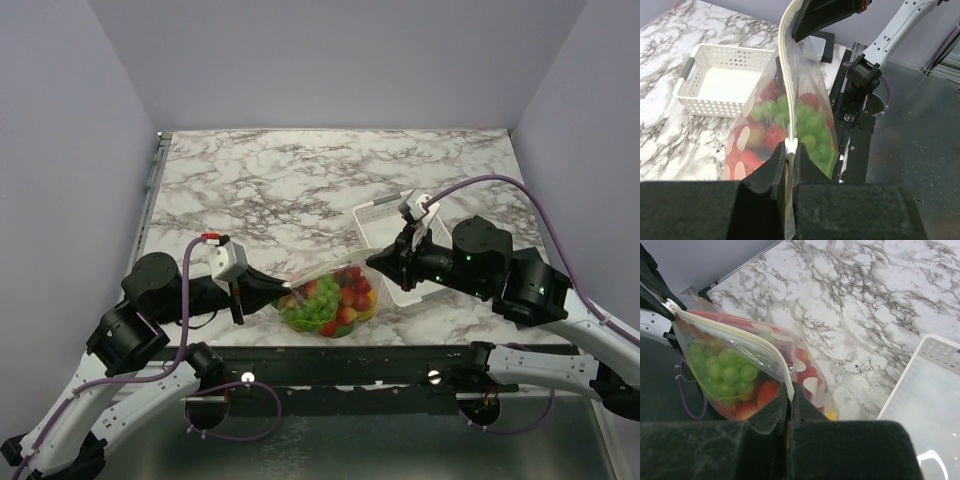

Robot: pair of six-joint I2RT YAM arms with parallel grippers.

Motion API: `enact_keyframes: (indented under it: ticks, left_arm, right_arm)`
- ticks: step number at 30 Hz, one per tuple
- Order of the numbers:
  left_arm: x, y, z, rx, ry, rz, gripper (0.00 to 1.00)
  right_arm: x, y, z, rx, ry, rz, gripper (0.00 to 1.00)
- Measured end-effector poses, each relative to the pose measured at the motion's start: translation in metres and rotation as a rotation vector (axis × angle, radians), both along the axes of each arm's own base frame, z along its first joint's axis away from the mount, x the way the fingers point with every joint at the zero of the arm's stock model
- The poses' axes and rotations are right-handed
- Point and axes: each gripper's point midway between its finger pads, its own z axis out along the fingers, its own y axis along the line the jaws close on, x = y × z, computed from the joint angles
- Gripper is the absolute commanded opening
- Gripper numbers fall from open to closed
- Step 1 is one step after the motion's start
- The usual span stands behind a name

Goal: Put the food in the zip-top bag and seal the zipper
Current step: Zip the zipper food storage bag at the center of the board.

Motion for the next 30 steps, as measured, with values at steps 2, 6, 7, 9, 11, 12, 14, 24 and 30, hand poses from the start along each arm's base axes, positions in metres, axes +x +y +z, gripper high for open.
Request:
enact_keyframes:
  ticks: [2,6,7,9,11,12,14,24,30]
  left_arm:
    - [-0.001,0.004,-0.002,0.008,0.002,0.013,0.0]
    - [-0.001,0.009,-0.005,0.016,0.001,0.036,0.0]
    - [-0.002,0.011,-0.005,0.016,0.001,0.041,0.0]
    - [-0.003,0.014,-0.006,0.019,0.001,0.05,0.0]
    - [-0.006,0.018,-0.006,0.019,-0.002,0.059,0.0]
    - [-0.007,0.02,-0.005,0.016,-0.005,0.063,0.0]
    - [-0.01,0.023,-0.002,0.008,-0.013,0.068,0.0]
    - [-0.013,0.031,-0.004,0.017,-0.008,0.09,0.0]
    - [-0.012,0.036,-0.002,0.005,-0.02,0.121,0.0]
  right_arm:
    - [0.001,0.0,-0.002,-0.003,0.004,-0.009,0.01]
    - [0.004,-0.002,-0.005,-0.007,0.006,-0.034,0.01]
    - [0.006,-0.003,-0.005,-0.007,0.005,-0.042,0.01]
    - [0.009,-0.005,-0.005,-0.011,-0.001,-0.067,0.01]
    - [0.013,-0.008,-0.005,-0.014,-0.007,-0.09,0.01]
    - [0.015,-0.009,-0.005,-0.016,-0.01,-0.102,0.01]
    - [0.018,-0.011,-0.004,-0.018,-0.015,-0.122,0.01]
    - [0.028,-0.019,-0.003,-0.017,-0.025,-0.201,0.01]
    - [0.03,-0.023,-0.001,-0.007,-0.027,-0.227,0.01]
